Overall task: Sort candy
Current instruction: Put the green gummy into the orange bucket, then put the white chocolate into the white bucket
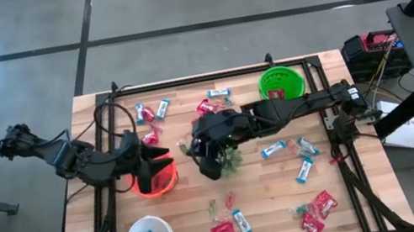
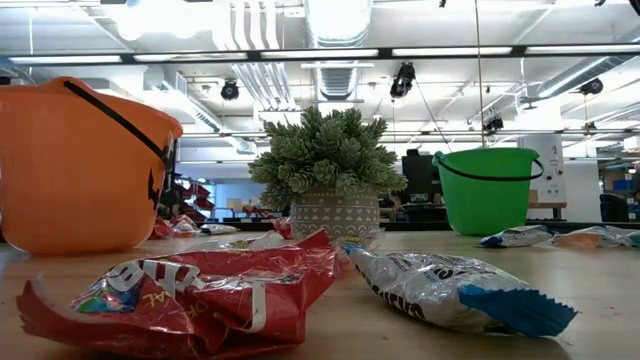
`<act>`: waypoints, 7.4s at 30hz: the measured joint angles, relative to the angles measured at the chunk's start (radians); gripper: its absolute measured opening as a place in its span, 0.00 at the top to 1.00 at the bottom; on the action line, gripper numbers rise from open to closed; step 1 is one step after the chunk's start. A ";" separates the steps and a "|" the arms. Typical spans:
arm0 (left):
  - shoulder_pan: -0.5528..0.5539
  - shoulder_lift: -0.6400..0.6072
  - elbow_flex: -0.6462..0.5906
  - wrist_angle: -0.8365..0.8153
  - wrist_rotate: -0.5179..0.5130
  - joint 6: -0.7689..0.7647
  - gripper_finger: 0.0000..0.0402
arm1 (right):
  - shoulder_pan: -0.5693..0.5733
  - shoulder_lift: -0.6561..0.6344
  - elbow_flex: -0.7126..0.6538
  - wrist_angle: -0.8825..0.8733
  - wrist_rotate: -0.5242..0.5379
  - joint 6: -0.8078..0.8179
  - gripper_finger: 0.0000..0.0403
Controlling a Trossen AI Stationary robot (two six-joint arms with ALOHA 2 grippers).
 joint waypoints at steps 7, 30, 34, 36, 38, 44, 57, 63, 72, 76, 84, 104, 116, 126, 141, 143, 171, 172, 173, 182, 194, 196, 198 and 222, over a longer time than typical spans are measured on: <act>0.033 0.034 0.000 0.026 0.000 0.022 0.58 | 0.002 0.000 0.000 0.038 -0.003 -0.004 0.97; 0.115 0.090 0.000 0.180 0.040 0.242 0.62 | 0.002 0.004 -0.001 0.058 -0.003 -0.005 0.97; 0.119 0.089 0.000 0.201 0.049 0.289 0.73 | 0.002 0.008 -0.001 0.059 -0.003 -0.005 0.97; 0.124 0.093 0.000 0.201 0.067 0.293 0.81 | 0.002 0.010 -0.001 0.059 -0.003 -0.005 0.97; 0.129 0.099 0.000 0.204 0.077 0.295 0.89 | 0.000 0.010 -0.001 0.055 -0.003 -0.005 0.97; 0.139 0.106 0.000 0.203 0.078 0.355 0.98 | -0.007 0.010 -0.002 0.052 -0.002 -0.004 0.97; 0.139 0.069 0.000 0.105 0.079 0.424 1.00 | -0.014 0.010 -0.002 0.069 0.051 -0.054 0.87; 0.140 0.045 0.000 0.002 0.081 0.434 1.00 | -0.040 0.009 -0.002 0.090 0.097 -0.046 0.71; 0.141 -0.056 0.000 -0.270 0.098 0.383 1.00 | -0.136 0.008 -0.002 0.016 0.060 -0.046 0.61; 0.141 -0.100 0.000 -0.354 0.116 0.353 1.00 | -0.193 0.008 -0.002 -0.026 0.056 -0.072 0.62; 0.141 -0.148 0.000 -0.481 0.188 0.307 1.00 | -0.336 0.008 -0.002 -0.024 -0.098 -0.174 0.64; 0.140 -0.164 -0.001 -0.611 0.309 -0.059 1.00 | -0.644 0.008 -0.001 -0.026 -0.147 -0.294 0.64; 0.159 -0.164 -0.094 -0.637 0.278 -0.114 1.00 | -0.729 0.011 -0.001 0.014 -0.203 -0.294 0.64; 0.167 -0.160 -0.135 -0.556 0.312 -0.119 0.91 | -0.729 0.011 -0.001 0.029 -0.203 -0.310 0.64; 0.168 -0.149 -0.134 -0.584 0.333 -0.087 0.73 | -0.729 0.011 -0.001 0.029 -0.203 -0.310 0.64; 0.171 -0.148 -0.134 -0.607 0.316 -0.074 0.73 | -0.729 0.011 -0.001 0.029 -0.206 -0.309 0.64; 1.176 0.051 0.006 -0.413 0.596 0.560 0.77 | -0.729 0.071 -0.001 0.023 -0.281 -0.386 0.62; 1.199 0.081 0.029 -0.420 0.614 0.571 0.77 | -0.729 0.071 -0.001 0.018 -0.281 -0.386 0.62; 1.221 0.113 0.054 -0.429 0.632 0.578 0.77 | -0.729 0.071 -0.001 0.012 -0.281 -0.386 0.62; 1.254 0.388 0.344 -0.605 0.622 0.707 0.70 | -0.734 0.071 -0.001 -0.009 -0.281 -0.401 0.62; 1.268 0.601 0.636 -0.875 0.565 0.863 0.69 | -0.738 0.070 -0.001 -0.009 -0.280 -0.414 0.62; 1.272 0.631 0.649 -0.933 0.565 0.877 0.69 | -0.738 0.070 -0.001 -0.009 -0.280 -0.414 0.62; 1.273 0.647 0.643 -0.937 0.551 0.882 0.69 | -0.739 0.070 -0.001 -0.009 -0.280 -0.414 0.62; 1.256 0.675 0.213 -0.444 0.583 0.542 0.69 | -0.739 0.069 -0.001 -0.153 -0.280 -0.432 0.62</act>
